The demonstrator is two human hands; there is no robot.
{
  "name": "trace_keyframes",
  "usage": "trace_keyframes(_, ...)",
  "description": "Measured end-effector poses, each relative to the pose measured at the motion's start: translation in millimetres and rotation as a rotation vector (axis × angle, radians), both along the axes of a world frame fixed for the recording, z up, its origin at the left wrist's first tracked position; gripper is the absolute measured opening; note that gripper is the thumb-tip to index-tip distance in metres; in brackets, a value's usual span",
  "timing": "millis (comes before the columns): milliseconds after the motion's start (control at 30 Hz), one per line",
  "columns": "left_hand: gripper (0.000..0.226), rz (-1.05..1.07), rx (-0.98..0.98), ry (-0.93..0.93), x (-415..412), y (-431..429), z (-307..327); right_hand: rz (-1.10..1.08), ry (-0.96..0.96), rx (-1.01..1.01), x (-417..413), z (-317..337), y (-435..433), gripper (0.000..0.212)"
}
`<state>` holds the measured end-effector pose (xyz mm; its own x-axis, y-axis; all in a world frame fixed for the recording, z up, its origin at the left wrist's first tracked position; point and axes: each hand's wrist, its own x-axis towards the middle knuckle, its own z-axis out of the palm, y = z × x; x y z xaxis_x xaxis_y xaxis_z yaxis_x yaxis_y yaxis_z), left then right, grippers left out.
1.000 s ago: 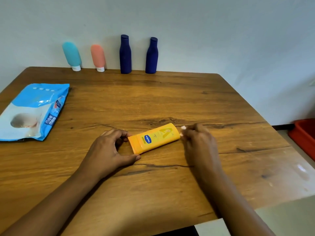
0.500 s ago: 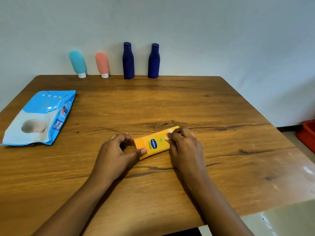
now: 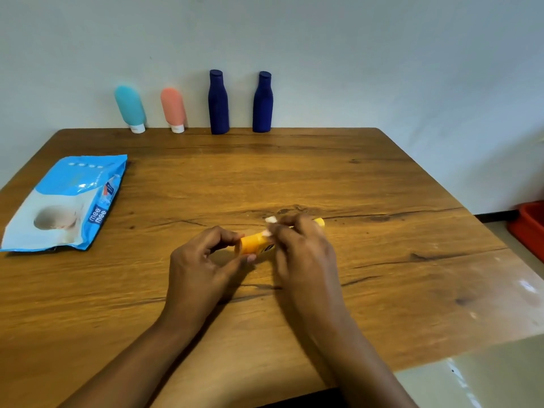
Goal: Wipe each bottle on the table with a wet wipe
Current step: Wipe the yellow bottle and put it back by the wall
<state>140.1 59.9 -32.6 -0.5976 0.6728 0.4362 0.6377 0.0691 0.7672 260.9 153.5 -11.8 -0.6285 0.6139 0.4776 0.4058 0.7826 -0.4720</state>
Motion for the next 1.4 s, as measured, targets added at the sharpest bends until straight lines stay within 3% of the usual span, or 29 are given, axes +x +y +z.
trace_keyframes(133, 0.023, -0.026, 0.057, -0.015, -0.1, -1.9, -0.4, 0.136, -0.042, 0.018, -6.3, 2.6, -29.1, 0.031)
trace_keyframes(333, 0.03, 0.0, 0.014, -0.016, -1.1, 0.9, -0.4, -0.1, 0.01, -0.087, 9.8, -3.2, 20.3, 0.028)
trace_keyframes(533, 0.029, -0.039, 0.025, -0.048, -1.5, -0.7, -1.0, 0.097, -0.038, 0.075, -2.4, -4.0, -19.8, 0.036)
trace_keyframes(733, 0.038, -0.06, 0.005, -0.03, -0.8, 1.2, 0.2, -0.175, 0.041, -0.078, 32.3, -11.5, 66.3, 0.025)
trace_keyframes(967, 0.032, -0.036, -0.009, -0.12, -1.4, 2.0, -3.1, 0.15, -0.055, 0.146, 4.1, -18.4, -11.5, 0.035)
trace_keyframes(1200, 0.034, -0.03, -0.044, -0.117, -0.4, 3.4, -1.3, -0.179, 0.101, -0.045, 30.1, -12.9, 67.1, 0.025)
trace_keyframes(1400, 0.032, -0.043, -0.031, -0.12, 0.3, 3.0, -0.3, 0.163, -0.06, 0.178, -5.7, -15.0, -17.8, 0.031)
